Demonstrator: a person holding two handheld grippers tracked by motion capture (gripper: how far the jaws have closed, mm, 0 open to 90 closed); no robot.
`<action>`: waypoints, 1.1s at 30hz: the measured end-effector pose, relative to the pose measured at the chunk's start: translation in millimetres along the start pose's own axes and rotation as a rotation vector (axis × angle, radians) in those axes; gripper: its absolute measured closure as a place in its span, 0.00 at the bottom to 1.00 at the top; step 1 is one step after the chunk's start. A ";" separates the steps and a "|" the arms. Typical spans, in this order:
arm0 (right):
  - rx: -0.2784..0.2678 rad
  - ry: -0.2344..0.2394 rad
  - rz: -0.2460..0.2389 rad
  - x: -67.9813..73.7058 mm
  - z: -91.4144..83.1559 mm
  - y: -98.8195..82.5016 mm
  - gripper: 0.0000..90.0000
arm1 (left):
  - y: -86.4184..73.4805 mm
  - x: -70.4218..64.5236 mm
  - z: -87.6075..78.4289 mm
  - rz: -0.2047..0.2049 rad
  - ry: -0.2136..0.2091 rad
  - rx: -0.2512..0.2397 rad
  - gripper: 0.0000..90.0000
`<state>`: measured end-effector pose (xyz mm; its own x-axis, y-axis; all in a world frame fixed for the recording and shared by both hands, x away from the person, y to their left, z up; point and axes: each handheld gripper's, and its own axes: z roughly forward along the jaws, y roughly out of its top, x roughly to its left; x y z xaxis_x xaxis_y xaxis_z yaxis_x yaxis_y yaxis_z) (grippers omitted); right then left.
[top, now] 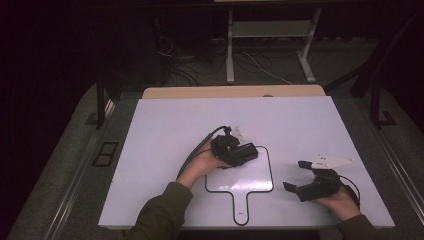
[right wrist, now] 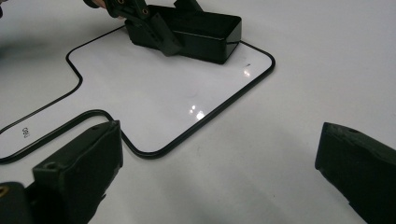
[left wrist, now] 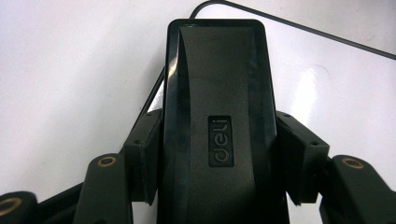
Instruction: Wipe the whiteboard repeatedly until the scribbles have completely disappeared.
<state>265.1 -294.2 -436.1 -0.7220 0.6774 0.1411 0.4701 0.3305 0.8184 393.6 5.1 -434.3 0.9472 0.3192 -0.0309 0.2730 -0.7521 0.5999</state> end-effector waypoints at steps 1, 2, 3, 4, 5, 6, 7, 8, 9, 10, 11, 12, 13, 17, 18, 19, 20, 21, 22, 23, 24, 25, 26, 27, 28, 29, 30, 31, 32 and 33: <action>0.001 0.000 -0.001 0.1 -0.1 -0.1 0.00 | -0.9 1.1 -0.8 0.002 -0.006 -0.001 0.43; 0.001 0.000 -0.002 0.0 -0.2 -0.1 0.00 | -2.0 1.7 -1.6 0.003 -0.012 -0.005 0.43; 0.000 0.000 -0.001 -0.1 -0.3 -0.1 0.00 | -3.4 1.3 -2.2 -0.008 -0.014 -0.013 0.43; -0.002 0.000 -0.001 -0.4 -0.4 -0.1 0.00 | -4.9 0.9 -3.2 -0.021 -0.020 -0.024 0.43; -0.004 0.000 -0.001 -0.5 -0.5 0.0 0.00 | -6.0 2.1 -5.4 -0.015 -0.025 -0.025 0.42; -0.004 0.000 -0.002 -0.7 -0.4 -0.1 0.00 | -7.2 2.3 -7.2 -0.018 -0.021 -0.034 0.42; -0.003 0.000 -0.002 -0.7 -0.4 -0.1 0.00 | -8.4 1.8 -8.8 -0.032 -0.026 -0.041 0.41; -0.003 0.000 -0.002 -0.7 -0.3 -0.1 0.00 | -9.3 1.3 -10.1 -0.037 -0.026 -0.043 0.42; -0.002 0.000 -0.003 -0.6 -0.3 0.0 0.00 | -10.2 1.2 -11.5 -0.028 -0.017 -0.036 0.43; -0.002 0.000 -0.002 -0.3 -0.3 0.0 0.00 | -11.0 0.8 -12.5 -0.032 -0.014 -0.032 0.43; -0.002 0.001 -0.001 -0.1 -0.4 0.1 0.00 | -11.9 0.3 -13.3 -0.026 -0.011 -0.030 0.44; -0.002 0.001 -0.001 -0.1 -0.4 0.0 0.00 | -12.5 -0.7 -13.8 -0.027 -0.009 -0.032 0.44; -0.003 0.000 -0.002 -0.1 -0.5 0.0 0.00 | -13.2 -0.9 -15.0 -0.024 -0.012 -0.023 0.44; -0.007 0.000 0.000 0.0 -1.4 -0.1 0.00 | -17.2 -7.0 -19.3 0.006 -0.024 -0.006 0.44; -0.006 -0.001 0.001 -0.1 -1.4 -0.1 0.00 | -18.1 -7.6 -19.6 0.002 -0.014 -0.013 0.44; -0.005 0.000 0.001 -0.3 -1.4 0.0 0.00 | -18.9 -5.1 -20.0 -0.009 0.001 -0.015 0.44; -0.006 -0.001 0.000 -0.4 -1.2 0.0 0.00 | -19.9 -0.7 -20.8 -0.032 0.012 -0.015 0.44; -0.006 -0.001 0.000 -0.4 -1.2 0.1 0.00 | -21.2 4.0 -21.8 -0.051 0.029 -0.018 0.44; -0.007 -0.001 -0.001 -0.2 -1.2 0.1 0.00 | -23.1 7.7 -22.6 -0.074 0.053 -0.027 0.44; -0.007 -0.001 -0.001 0.1 -1.4 0.0 0.00 | -25.1 10.9 -23.6 -0.093 0.044 -0.034 0.44; -0.006 -0.002 -0.002 0.3 -1.6 -0.1 0.00 | -26.1 10.7 -24.7 -0.089 0.037 -0.027 0.44; -0.007 -0.003 0.000 0.3 -1.8 -0.1 0.00 | -25.8 8.3 -24.9 -0.088 0.039 -0.024 0.44; -0.008 -0.003 0.001 0.1 -1.8 -0.1 0.00 | -25.2 5.2 -25.5 -0.062 0.030 -0.009 0.44; -0.007 -0.003 0.003 -0.1 -1.7 -0.2 0.00 | -24.8 0.5 -25.1 -0.044 0.009 -0.008 0.44; -0.006 -0.002 0.002 -0.4 -1.5 -0.1 0.00 | -24.3 -5.7 -24.4 -0.030 -0.007 -0.009 0.44; -0.007 -0.002 0.001 -0.4 -1.2 0.0 0.00 | -23.6 -12.2 -24.0 -0.004 -0.015 -0.005 0.44; -0.006 -0.001 0.001 -0.2 -1.0 0.0 0.00 | -22.9 -17.8 -23.1 0.012 -0.022 -0.005 0.44; -0.005 0.000 0.000 0.1 -0.8 0.0 0.00 | -22.1 -20.7 -22.3 0.011 -0.022 -0.007 0.44; -0.004 0.000 -0.003 0.3 -0.7 0.0 0.00 | -21.7 -19.2 -22.4 0.016 -0.029 -0.002 0.44; -0.003 -0.001 -0.003 0.4 -0.4 0.0 0.00 | -21.9 -15.8 -21.8 0.004 -0.027 -0.014 0.44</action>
<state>264.7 -294.2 -435.8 -0.7233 0.6766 0.1380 0.4663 0.3312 0.8203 369.0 29.1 -429.5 0.9526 0.3001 -0.0499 0.2668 -0.7452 0.6111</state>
